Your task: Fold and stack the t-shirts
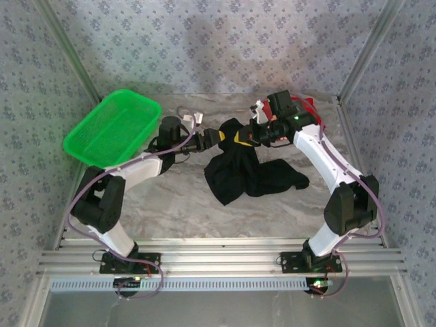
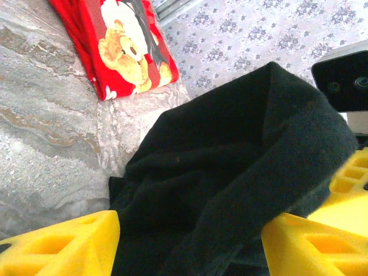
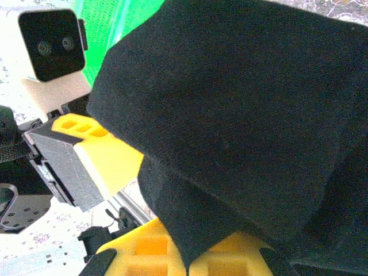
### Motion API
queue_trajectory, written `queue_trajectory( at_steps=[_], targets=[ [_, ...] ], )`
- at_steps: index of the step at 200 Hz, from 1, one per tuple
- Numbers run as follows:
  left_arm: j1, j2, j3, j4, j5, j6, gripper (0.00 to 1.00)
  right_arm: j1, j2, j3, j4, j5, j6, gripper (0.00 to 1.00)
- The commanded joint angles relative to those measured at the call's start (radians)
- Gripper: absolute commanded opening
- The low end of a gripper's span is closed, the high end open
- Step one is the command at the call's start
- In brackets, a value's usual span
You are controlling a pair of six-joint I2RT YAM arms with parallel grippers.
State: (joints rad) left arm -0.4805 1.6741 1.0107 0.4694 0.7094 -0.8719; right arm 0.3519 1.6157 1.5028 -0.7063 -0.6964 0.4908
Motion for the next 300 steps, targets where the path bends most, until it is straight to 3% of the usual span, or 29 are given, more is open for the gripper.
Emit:
queue_trajectory(
  at_steps=[1, 27, 48, 72, 90, 96, 120, 132, 138, 197, 220, 262, 300],
  targets=[
    [-0.011, 0.029, 0.055, -0.008, 0.038, 0.032, 0.57, 0.005, -0.04, 0.004, 0.018, -0.04, 0.021, 0.03],
    [-0.012, 0.029, 0.078, -0.015, 0.039, 0.034, 0.32, 0.006, -0.041, 0.008, 0.011, -0.045, 0.028, 0.02],
    [-0.009, -0.002, 0.107, -0.092, 0.03, 0.072, 0.0, 0.002, -0.044, 0.014, 0.005, -0.053, 0.033, 0.03],
    [-0.005, -0.064, 0.16, -0.18, 0.013, 0.101, 0.0, -0.003, -0.05, 0.034, -0.008, -0.064, 0.028, 0.07],
    [-0.004, -0.126, 0.246, -0.303, -0.04, 0.148, 0.0, -0.011, -0.06, 0.054, -0.012, -0.06, 0.019, 0.3],
    [-0.003, -0.143, 0.281, -0.339, -0.06, 0.158, 0.0, -0.013, -0.069, 0.058, -0.008, -0.052, 0.01, 0.47],
    [0.001, -0.164, 0.504, -0.531, -0.111, 0.206, 0.0, -0.027, -0.125, 0.047, 0.044, 0.013, -0.002, 0.89],
    [0.0, -0.149, 0.647, -0.649, -0.126, 0.243, 0.0, -0.05, -0.157, 0.041, 0.073, 0.035, 0.007, 0.93],
    [0.001, -0.138, 0.723, -0.707, -0.138, 0.264, 0.0, -0.066, -0.17, 0.039, 0.084, 0.046, 0.008, 1.0],
    [-0.003, 0.162, 1.621, -1.176, -0.168, 0.321, 0.0, -0.214, -0.282, 0.004, 0.11, 0.101, -0.017, 1.0],
    [-0.003, 0.312, 1.94, -1.239, -0.153, 0.269, 0.0, -0.259, -0.308, -0.038, 0.056, 0.099, -0.036, 1.0],
    [-0.007, 0.318, 1.92, -1.228, -0.144, 0.262, 0.0, -0.288, -0.327, -0.214, 0.022, 0.123, -0.046, 1.0],
    [0.01, 0.298, 1.897, -1.268, -0.165, 0.3, 0.0, -0.19, -0.262, -0.422, 0.167, 0.069, 0.02, 0.97]
  ],
)
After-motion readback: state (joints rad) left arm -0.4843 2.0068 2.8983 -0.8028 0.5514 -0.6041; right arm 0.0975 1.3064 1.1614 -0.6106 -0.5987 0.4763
